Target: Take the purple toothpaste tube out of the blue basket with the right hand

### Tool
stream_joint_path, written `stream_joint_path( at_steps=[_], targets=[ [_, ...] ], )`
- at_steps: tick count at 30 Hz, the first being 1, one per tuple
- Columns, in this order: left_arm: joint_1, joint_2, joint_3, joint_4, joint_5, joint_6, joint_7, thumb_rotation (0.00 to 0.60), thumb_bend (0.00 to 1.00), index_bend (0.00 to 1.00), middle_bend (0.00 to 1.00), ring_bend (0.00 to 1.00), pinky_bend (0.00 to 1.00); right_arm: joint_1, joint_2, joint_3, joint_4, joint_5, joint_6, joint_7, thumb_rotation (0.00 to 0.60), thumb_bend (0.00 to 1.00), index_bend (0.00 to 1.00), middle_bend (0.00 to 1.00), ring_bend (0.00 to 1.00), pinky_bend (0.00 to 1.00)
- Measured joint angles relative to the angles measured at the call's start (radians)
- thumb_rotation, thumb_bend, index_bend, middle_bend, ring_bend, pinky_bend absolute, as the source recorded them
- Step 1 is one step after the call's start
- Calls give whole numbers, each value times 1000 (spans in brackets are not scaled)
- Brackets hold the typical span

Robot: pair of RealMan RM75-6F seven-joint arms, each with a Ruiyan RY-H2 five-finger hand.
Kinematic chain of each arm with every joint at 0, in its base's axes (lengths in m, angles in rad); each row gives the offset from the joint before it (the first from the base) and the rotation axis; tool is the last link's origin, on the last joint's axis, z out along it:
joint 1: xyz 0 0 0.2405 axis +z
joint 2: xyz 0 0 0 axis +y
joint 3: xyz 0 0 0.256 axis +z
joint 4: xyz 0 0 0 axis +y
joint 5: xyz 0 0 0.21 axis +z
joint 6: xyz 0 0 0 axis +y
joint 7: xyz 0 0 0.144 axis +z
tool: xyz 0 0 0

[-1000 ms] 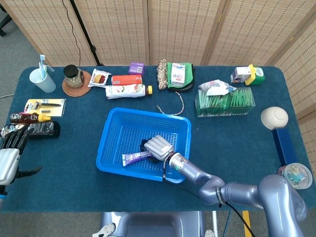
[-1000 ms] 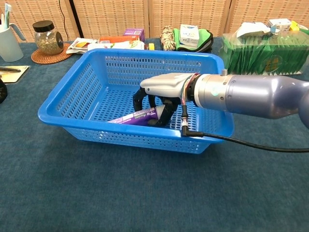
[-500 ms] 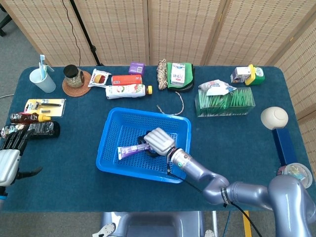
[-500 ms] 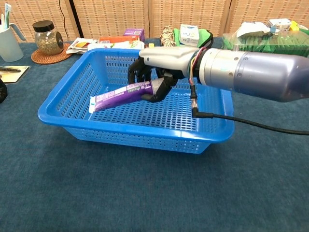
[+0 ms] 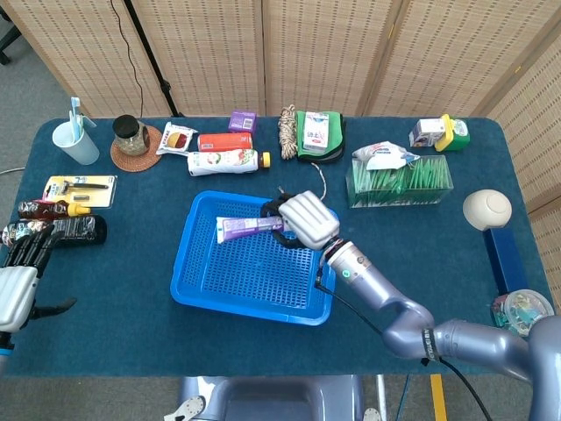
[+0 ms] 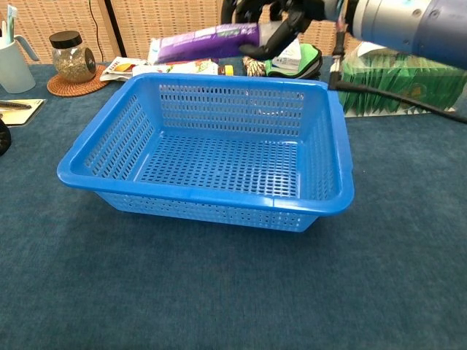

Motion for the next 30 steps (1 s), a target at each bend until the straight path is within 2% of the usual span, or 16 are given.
stream_joint_path(
  at_steps=[6,12,20,30],
  targets=[
    [2,2,3,0,9,3,-4,600,0,0,0,0,0,-79,110,9,-3,27,56,5,600,872,628,559,431,599],
    [3,3,12,-1,29,6,-6,600,0,0,0,0,0,-181,187,-30,51,59,71,72,600,871,628,559,431,599],
    [12,2,24,1,55,21,-5,600,0,0,0,0,0,-272,206,-103,182,56,38,224,600,872,628,559,431,598],
    [12,-3,29,0,60,20,8,600,0,0,0,0,0,-330,152,-181,312,-3,-19,329,600,872,628,559,431,598]
  ],
)
